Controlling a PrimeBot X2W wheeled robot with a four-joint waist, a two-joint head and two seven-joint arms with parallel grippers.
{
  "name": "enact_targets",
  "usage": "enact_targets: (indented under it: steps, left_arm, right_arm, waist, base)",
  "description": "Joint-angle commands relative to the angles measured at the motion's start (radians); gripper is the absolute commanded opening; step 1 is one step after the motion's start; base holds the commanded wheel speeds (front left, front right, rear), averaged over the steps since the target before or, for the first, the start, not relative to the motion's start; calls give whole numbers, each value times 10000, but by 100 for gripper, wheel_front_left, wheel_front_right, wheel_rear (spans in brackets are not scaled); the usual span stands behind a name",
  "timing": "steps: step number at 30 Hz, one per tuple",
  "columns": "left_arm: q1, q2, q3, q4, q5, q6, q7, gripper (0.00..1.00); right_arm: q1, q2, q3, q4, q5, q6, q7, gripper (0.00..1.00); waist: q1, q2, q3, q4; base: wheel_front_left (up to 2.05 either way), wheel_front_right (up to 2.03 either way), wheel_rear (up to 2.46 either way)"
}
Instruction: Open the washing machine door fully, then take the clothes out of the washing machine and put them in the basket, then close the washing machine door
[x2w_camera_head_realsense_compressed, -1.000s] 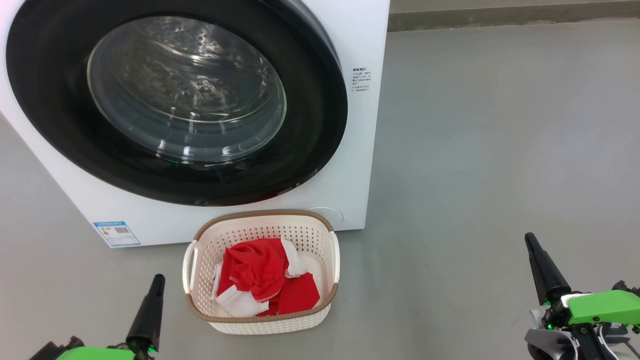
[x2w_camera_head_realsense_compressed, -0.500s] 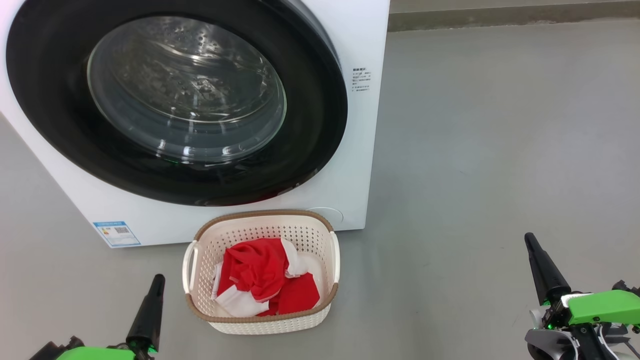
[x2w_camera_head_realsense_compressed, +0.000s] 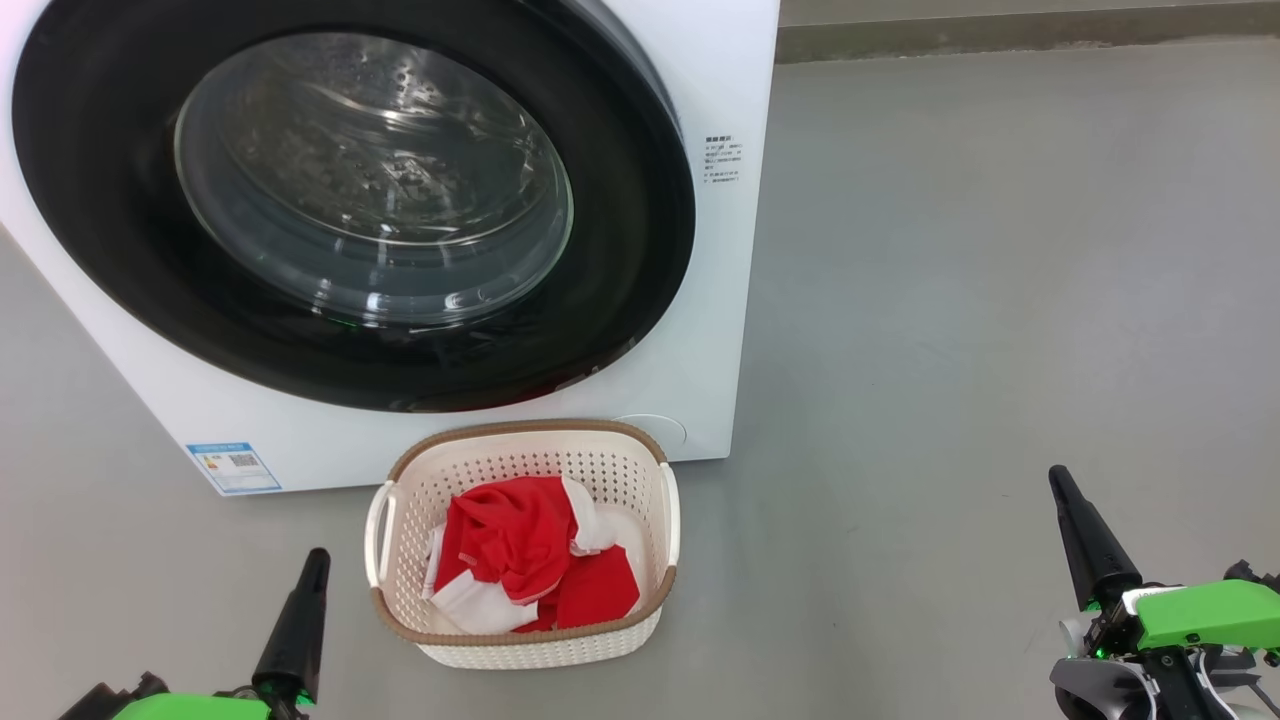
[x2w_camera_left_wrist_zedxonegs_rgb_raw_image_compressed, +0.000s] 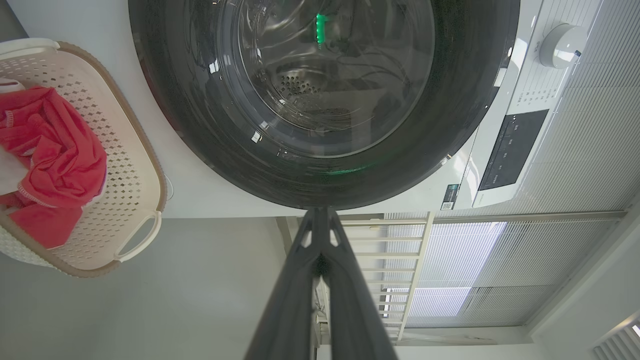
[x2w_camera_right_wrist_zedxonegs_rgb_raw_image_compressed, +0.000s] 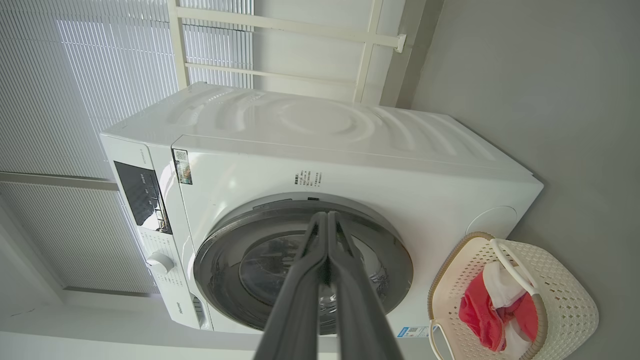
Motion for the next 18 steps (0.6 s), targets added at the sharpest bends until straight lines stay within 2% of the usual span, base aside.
enact_targets:
  steps: [1,18]
  left_arm:
    - [-391,179,276,-208,-70,-69,46,0]
    - [-391,179,276,-208,-71,-69,46,0]
  right_arm:
    - [-422,-112,139,-285,-14,-6,27,0]
    - [-424,-102,124,-284,-27,-6,40,0]
  waist:
    - [0,0,0,0]
    - [0,0,0,0]
  base:
    - [0,0,0]
    - [0,0,0]
